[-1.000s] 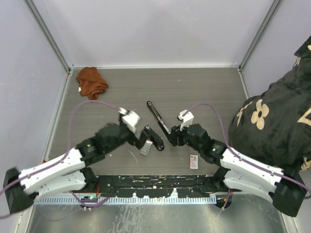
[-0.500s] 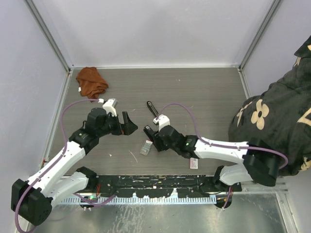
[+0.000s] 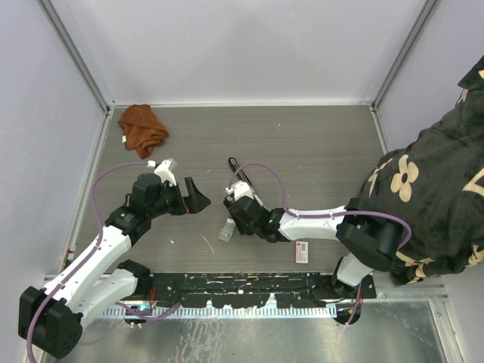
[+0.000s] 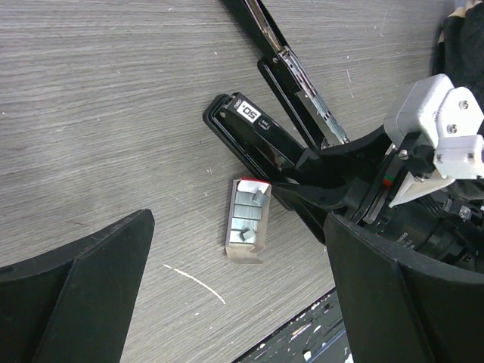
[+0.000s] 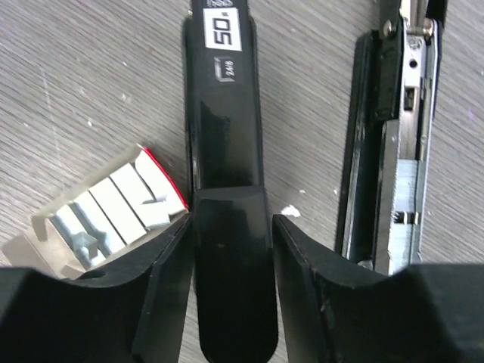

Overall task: Load the staples into the stapler
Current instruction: Close the stapler at the center of the board.

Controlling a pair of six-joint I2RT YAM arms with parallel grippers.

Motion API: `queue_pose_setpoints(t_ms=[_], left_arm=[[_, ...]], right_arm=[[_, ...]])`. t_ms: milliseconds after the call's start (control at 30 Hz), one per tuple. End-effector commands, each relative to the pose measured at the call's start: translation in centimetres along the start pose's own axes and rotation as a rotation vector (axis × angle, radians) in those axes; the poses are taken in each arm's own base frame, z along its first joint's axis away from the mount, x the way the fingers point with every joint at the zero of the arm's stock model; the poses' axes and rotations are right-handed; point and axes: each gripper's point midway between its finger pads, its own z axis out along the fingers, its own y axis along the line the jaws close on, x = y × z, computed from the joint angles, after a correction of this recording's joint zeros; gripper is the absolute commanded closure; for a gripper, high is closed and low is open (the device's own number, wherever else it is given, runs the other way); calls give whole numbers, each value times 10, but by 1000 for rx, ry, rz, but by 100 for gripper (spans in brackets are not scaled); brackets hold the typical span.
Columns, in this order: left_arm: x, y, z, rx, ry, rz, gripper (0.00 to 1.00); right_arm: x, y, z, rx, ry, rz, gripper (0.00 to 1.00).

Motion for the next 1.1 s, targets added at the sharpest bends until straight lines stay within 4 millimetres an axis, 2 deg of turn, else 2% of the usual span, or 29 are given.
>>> queue_pose_setpoints(t_ms=[0,100,167,200,300,600,900,1067], left_arm=[[-11,-10,0,57,-46,-36,2],[-14,-11,2,68,-63,-67,2],[-16,-13,4,83,-70,-95,2],[-16,-14,5,88,-71,-111,2],[-17,-16,10,106,-76,-138,2],[-25,-27,19,163,-74,-169,2],[-19,-27,33,180,-20,-222,2],[-17,-30,41,202,1,-254,2]], right_arm=[[-34,9,10,-6,-107,12,57],[-38,11,13,-26,-146,18,76],[-43,11,12,-51,-191,34,97],[-46,11,11,-70,-211,41,99],[-59,11,2,-124,-316,50,99],[-89,11,-41,-264,-643,87,99],[-106,10,-78,-338,-794,119,99],[-108,11,-86,-355,-816,117,99]])
